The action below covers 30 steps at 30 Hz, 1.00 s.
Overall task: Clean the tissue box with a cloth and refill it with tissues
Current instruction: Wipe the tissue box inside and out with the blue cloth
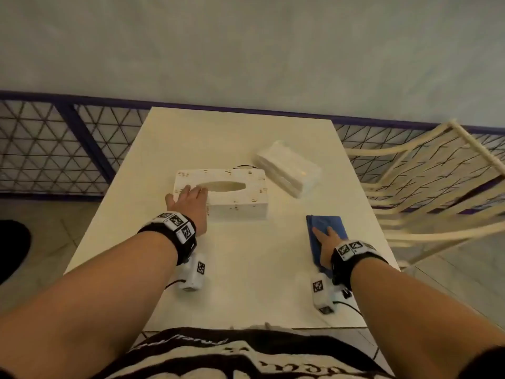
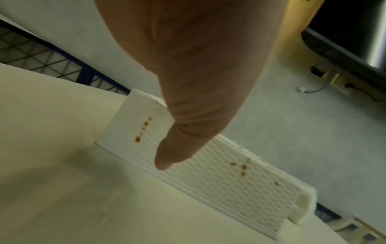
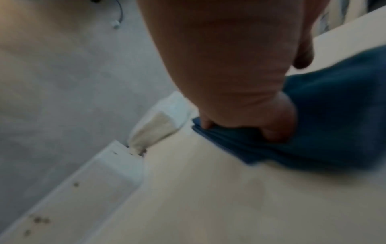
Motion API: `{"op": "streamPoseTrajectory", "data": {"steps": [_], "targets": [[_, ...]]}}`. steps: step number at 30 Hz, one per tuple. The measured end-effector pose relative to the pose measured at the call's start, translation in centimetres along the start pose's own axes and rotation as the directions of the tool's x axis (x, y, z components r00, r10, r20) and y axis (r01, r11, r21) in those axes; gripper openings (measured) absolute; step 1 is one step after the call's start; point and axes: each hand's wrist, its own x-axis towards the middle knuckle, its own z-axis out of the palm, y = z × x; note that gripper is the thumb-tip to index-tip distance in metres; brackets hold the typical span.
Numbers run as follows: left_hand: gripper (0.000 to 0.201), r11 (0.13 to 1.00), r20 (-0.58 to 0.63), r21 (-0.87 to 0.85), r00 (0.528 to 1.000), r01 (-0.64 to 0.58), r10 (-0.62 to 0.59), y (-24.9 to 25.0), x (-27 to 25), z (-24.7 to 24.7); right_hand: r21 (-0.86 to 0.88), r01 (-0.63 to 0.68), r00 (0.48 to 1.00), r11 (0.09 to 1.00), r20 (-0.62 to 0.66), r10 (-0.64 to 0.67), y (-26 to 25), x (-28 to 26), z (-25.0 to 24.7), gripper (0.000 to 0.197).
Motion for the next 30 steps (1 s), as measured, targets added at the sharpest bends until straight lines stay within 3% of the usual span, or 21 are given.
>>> {"op": "streamPoseTrajectory", "data": {"steps": [5, 9, 10, 12, 15, 19, 22, 26, 30], "targets": [[0.086, 0.998, -0.004, 0.049, 0.999, -0.041, 0.041, -0.9, 0.6, -0.7, -0.072, -0.020, 0.994, 0.997, -0.113, 0.012, -0.2, -2.8, 0.1, 0.071], [0.077, 0.987, -0.065, 0.108, 0.990, -0.115, 0.122, -1.1, 0.5, -0.5, -0.012, -0.037, 0.999, 0.999, 0.023, 0.037, -1.5, -2.9, -2.2, 0.048], [0.075, 0.986, -0.074, 0.103, 0.987, -0.134, 0.141, -1.0, 0.4, -0.5, -0.002, -0.004, 1.000, 1.000, 0.006, 0.004, -2.1, -3.4, -3.3, 0.044], [0.074, 0.982, -0.090, 0.083, 0.980, -0.168, 0.176, -0.8, 0.0, -0.2, 0.068, 0.079, 0.985, 0.995, -0.160, -0.067, -3.1, -3.9, -5.7, 0.042], [0.076, 0.973, -0.092, 0.061, 0.969, -0.225, 0.229, -0.7, 0.0, -0.1, 0.120, 0.228, 0.904, 0.966, -0.395, -0.165, -5.5, -5.8, -8.8, 0.044], [0.079, 0.973, -0.055, -0.059, 0.974, -0.221, 0.218, -0.4, 0.1, -0.4, 0.018, 0.493, 0.738, 0.870, -0.537, -0.408, -10.4, -8.0, -9.7, 0.029], [0.080, 0.965, -0.092, -0.197, 0.983, -0.173, 0.158, -0.6, 0.3, -0.4, -0.083, 0.584, 0.688, 0.807, -0.478, -0.547, -14.9, -7.2, -7.8, 0.035], [0.073, 0.975, -0.114, -0.130, 0.979, -0.181, 0.167, -0.4, 0.1, -0.8, -0.268, 0.685, 0.654, 0.677, -0.183, -0.734, -18.5, -5.3, -4.9, 0.060], [0.055, 0.970, -0.147, -0.080, 0.965, -0.231, 0.218, -0.4, 0.0, -0.9, -0.297, 0.646, 0.707, 0.703, -0.113, -0.698, -13.9, -2.7, -6.2, 0.056]]}}
